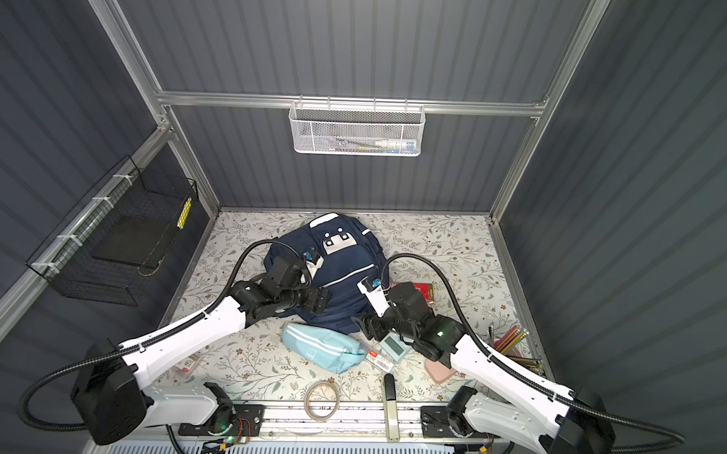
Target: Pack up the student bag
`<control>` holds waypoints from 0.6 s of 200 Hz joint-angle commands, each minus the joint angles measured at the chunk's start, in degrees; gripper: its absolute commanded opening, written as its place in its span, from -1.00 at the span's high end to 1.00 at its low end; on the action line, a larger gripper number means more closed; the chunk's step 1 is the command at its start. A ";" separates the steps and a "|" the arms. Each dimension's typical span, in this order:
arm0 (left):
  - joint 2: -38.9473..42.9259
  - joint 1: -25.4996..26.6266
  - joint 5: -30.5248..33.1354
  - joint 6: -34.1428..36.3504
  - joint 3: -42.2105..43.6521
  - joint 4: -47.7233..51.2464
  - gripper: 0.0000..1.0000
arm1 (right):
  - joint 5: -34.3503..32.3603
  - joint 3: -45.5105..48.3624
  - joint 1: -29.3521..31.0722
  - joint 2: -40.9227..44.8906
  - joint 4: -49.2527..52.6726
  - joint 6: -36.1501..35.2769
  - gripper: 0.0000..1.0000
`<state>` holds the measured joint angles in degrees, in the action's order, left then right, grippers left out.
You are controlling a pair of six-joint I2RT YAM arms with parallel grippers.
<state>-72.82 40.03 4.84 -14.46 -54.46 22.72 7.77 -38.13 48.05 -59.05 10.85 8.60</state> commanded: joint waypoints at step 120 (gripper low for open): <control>5.47 -0.59 -0.80 -11.70 7.73 4.93 -0.54 | 8.35 -6.77 4.81 -20.99 -0.56 4.22 0.95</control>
<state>-69.21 39.66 4.45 -26.00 -44.62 26.15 16.40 -44.80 52.62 -85.03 10.00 14.87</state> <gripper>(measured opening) 0.770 0.091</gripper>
